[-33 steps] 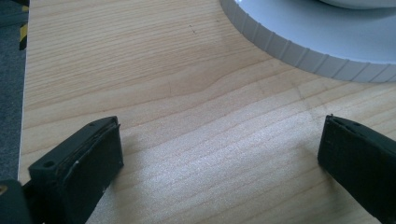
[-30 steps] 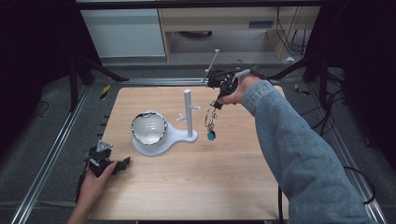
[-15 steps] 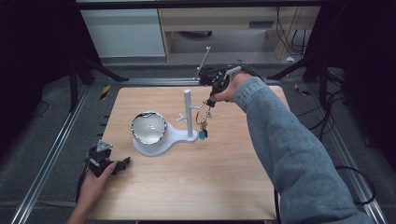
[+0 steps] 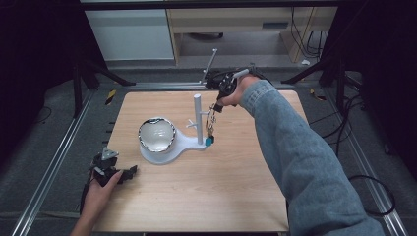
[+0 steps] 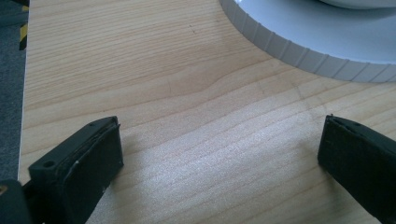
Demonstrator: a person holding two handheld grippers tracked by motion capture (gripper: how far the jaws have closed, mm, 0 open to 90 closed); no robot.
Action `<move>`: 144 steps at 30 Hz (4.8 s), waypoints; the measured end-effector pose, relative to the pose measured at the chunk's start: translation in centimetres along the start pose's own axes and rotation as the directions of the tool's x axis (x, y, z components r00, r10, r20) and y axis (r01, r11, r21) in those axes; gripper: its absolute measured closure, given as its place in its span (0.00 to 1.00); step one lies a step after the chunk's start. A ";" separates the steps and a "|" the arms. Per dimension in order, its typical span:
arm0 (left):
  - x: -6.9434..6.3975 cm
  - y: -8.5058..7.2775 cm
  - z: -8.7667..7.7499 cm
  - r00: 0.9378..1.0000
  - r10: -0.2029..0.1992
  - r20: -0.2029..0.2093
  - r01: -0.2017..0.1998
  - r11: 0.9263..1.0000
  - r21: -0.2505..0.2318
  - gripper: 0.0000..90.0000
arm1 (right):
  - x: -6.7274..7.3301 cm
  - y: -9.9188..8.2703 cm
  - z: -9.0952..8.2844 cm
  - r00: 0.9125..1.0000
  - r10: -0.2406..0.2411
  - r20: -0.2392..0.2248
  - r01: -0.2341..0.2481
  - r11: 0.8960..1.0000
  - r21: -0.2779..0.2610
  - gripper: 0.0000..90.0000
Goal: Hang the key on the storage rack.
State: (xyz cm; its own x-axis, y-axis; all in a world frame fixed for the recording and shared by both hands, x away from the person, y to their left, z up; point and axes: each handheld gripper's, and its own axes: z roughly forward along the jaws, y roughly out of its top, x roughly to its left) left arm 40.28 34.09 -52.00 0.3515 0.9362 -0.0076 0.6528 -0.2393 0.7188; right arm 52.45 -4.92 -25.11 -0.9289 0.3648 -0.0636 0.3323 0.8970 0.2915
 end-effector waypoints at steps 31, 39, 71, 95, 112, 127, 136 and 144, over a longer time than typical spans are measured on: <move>0.0 0.0 0.0 1.000 0.000 0.000 0.000 1.000 0.000 0.00 | -1.0 0.7 1.9 0.999 0.013 -0.046 -0.012 1.000 0.026 0.99; 0.0 0.0 0.0 1.000 0.001 0.000 -0.001 1.000 0.000 0.00 | -1.5 0.8 2.4 0.999 0.016 -0.052 -0.014 0.999 0.029 0.98; 0.0 0.0 0.0 1.000 0.001 0.001 -0.001 1.000 0.000 0.00 | -2.1 -0.1 1.1 0.997 0.061 0.039 -0.058 0.996 -0.071 0.81; 0.0 0.0 0.0 1.000 -0.002 0.001 0.002 1.000 -0.002 0.00 | -2.6 -3.1 1.1 0.985 0.141 0.100 -0.120 0.975 -0.187 0.53; 0.0 0.0 0.0 1.000 -0.002 0.001 0.002 1.000 -0.003 0.00 | -3.0 -6.0 0.7 0.969 0.213 0.129 -0.186 0.964 -0.191 0.27; 0.0 0.0 0.0 1.000 -0.002 0.001 0.002 1.000 -0.002 0.00 | -3.0 -9.7 1.2 0.951 0.259 0.171 -0.218 0.950 -0.225 0.08; 0.0 0.0 0.0 1.000 -0.002 0.001 0.002 1.000 -0.001 0.00 | -2.8 -12.0 2.2 0.933 0.298 0.204 -0.247 0.938 -0.242 0.11; 0.0 0.0 0.0 1.000 -0.002 0.001 0.002 1.000 -0.001 0.00 | -2.5 -14.2 3.7 0.920 0.309 0.241 -0.243 0.932 -0.267 0.13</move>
State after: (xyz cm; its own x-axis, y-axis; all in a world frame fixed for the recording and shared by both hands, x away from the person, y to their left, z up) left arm 40.27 34.08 -52.01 0.3510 0.9363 -0.0096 0.6529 -0.2373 0.7193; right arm 50.65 -17.70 -32.59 -0.7125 0.6730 -0.1985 0.4920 0.6809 0.5425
